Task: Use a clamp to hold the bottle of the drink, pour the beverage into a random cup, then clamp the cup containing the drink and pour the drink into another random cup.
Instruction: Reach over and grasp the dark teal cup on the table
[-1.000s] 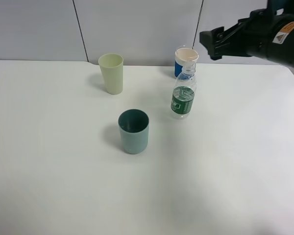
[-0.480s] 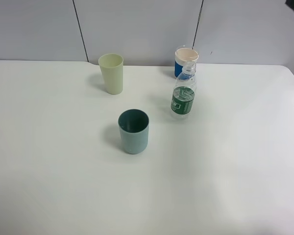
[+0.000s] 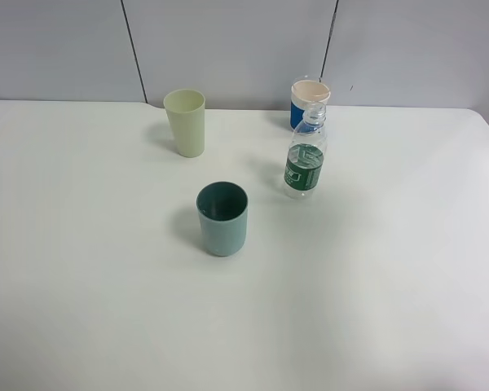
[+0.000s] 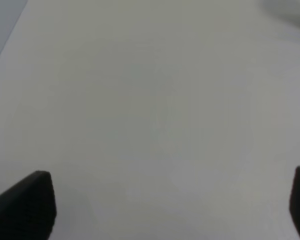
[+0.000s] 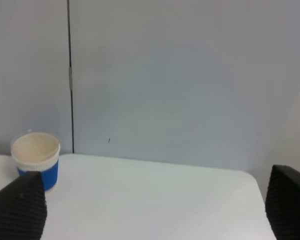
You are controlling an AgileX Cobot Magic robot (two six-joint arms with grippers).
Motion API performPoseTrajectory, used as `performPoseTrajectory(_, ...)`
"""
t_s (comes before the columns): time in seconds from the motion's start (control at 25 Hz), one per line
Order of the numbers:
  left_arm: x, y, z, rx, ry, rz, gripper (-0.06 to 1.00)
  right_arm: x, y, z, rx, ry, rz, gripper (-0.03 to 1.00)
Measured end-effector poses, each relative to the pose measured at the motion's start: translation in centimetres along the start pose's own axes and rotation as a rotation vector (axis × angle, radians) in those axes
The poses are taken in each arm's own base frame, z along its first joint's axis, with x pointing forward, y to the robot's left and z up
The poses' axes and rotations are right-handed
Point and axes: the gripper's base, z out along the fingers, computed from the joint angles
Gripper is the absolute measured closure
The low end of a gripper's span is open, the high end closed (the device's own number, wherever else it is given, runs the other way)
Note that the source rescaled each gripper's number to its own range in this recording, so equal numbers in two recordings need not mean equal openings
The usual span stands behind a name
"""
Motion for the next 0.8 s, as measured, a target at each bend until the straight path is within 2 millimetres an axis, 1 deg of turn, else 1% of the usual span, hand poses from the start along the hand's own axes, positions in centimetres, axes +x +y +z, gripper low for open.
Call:
performPoseTrajectory(0.16, 0.0, 0.0, 0.0, 0.0, 0.0, 0.0, 0.14, 0.6, -0.1, -2.2, 0.004, 0.038, 0.004, 0.27)
performPoseTrajectory(0.28, 0.0, 0.0, 0.0, 0.0, 0.0, 0.0, 0.14, 0.8, -0.1, -3.8, 0.011, 0.031, 0.007, 0.27)
performPoseTrajectory(0.48, 0.0, 0.0, 0.0, 0.0, 0.0, 0.0, 0.14, 1.6, -0.2, -5.9, 0.015, 0.066, 0.014, 0.27)
performPoseTrajectory(0.68, 0.0, 0.0, 0.0, 0.0, 0.0, 0.0, 0.14, 2.7, -0.1, -6.5, 0.008, 0.171, 0.017, 0.27)
performPoseTrajectory(0.8, 0.0, 0.0, 0.0, 0.0, 0.0, 0.0, 0.14, 3.8, 0.1, -6.3, 0.0, 0.241, 0.018, 0.27)
